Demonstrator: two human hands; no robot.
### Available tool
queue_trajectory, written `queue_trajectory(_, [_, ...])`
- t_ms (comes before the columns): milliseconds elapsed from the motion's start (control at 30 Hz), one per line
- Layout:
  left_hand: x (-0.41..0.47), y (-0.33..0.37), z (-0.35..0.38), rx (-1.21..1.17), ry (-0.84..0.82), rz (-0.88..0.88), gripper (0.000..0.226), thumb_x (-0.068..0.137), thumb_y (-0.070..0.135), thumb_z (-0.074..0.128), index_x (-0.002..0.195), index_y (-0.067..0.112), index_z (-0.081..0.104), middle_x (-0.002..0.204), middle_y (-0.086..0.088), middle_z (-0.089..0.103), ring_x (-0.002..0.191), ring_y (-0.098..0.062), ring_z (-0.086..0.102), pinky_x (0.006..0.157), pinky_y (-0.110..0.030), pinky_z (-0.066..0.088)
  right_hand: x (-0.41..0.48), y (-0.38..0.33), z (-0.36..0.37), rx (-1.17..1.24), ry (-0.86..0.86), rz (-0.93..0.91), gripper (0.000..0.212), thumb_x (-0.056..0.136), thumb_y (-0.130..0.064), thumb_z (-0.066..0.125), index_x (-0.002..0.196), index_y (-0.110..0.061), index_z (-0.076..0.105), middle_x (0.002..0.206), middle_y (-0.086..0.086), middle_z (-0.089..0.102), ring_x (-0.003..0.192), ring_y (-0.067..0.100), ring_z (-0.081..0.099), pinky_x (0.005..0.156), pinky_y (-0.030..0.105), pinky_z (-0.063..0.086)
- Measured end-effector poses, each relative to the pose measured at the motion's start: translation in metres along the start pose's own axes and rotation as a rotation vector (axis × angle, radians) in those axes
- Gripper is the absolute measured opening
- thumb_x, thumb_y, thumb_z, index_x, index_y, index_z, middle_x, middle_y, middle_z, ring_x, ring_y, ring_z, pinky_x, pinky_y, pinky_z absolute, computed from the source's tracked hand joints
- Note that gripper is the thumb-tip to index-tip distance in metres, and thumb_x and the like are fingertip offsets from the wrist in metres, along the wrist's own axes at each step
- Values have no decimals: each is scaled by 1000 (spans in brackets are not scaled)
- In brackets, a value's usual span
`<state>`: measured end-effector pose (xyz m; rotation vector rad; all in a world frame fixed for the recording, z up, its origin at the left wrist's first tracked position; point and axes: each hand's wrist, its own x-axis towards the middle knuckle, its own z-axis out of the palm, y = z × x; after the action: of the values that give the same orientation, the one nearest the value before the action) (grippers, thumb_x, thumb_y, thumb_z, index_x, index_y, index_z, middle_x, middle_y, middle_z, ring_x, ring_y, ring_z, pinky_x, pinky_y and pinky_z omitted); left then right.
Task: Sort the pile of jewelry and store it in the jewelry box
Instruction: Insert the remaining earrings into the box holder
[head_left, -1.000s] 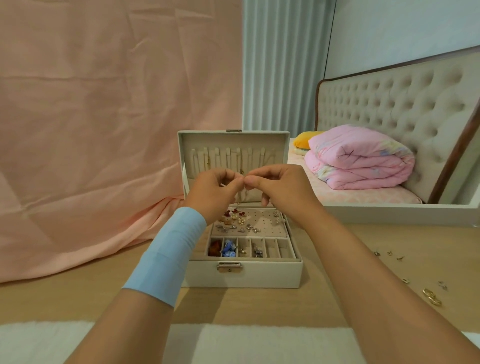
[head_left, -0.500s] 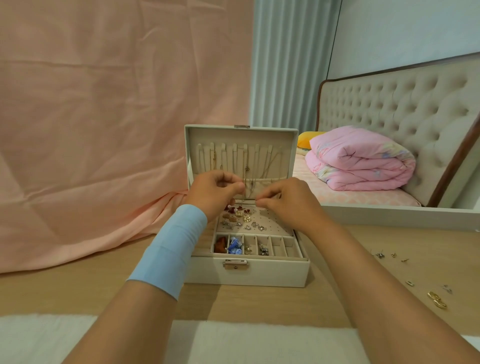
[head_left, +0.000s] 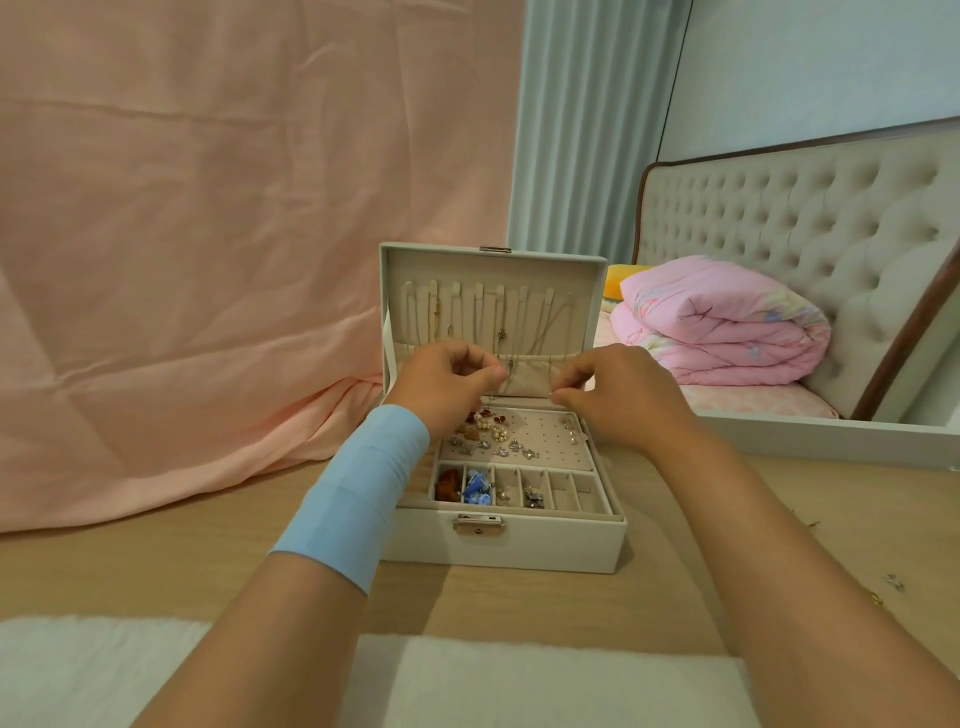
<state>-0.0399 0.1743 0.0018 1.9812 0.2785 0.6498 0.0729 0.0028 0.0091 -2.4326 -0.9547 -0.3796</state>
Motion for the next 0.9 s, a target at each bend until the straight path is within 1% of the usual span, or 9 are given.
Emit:
queue_trajectory(100, [0,0,3,7,-8,4,6,91,23,68,92,18,70,92,-2,73,67,-9,63,71,-26,57,0,5,4,-31,-24,0,2,85,-32,75,84,-32,77,91,-14,73,90,11,64,78,32,51])
queue_trajectory(233, [0,0,8,33,-16,17,5,91,25,68,88,21,71,88,1,74,68,-10,65,76,-30,57,0,4,16,-99,-23,-12,4,87,-32,72,86,-32,76,92,-12,72,88,14,64,71,29,44])
queue_trajectory(333, [0,0,10,40,-23,28,6,90,24,69,85,21,70,87,-1,73,66,-10,64,73,-28,55,1,3,20,-113,-20,-7,4,88,-32,72,86,-33,75,91,-13,70,86,14,62,69,28,40])
queue_trajectory(400, [-1,0,11,40,-23,31,6,90,24,69,85,21,70,85,-2,73,65,-10,62,72,-27,54,1,4,21,-129,-20,-16,5,89,-31,71,86,-32,74,92,-11,70,87,15,62,69,28,40])
queue_trajectory(600, [-1,-1,12,45,-21,30,7,90,24,70,83,22,70,76,6,69,60,-6,61,73,-27,56,2,6,15,-186,-56,-70,7,87,-26,70,83,-30,73,94,-10,69,90,16,63,72,31,47])
queue_trajectory(767, [-1,0,13,45,-20,34,7,89,24,70,83,22,70,77,6,68,64,-8,60,73,-27,53,2,3,14,-247,-41,-100,10,87,-25,68,79,-30,71,91,-9,68,87,17,63,68,30,44])
queue_trajectory(900, [-2,1,13,38,-21,36,5,89,24,70,84,21,70,75,5,67,64,-9,58,74,-29,53,2,4,14,-267,-44,-97,12,88,-25,68,78,-31,70,90,-9,67,86,17,63,65,29,38])
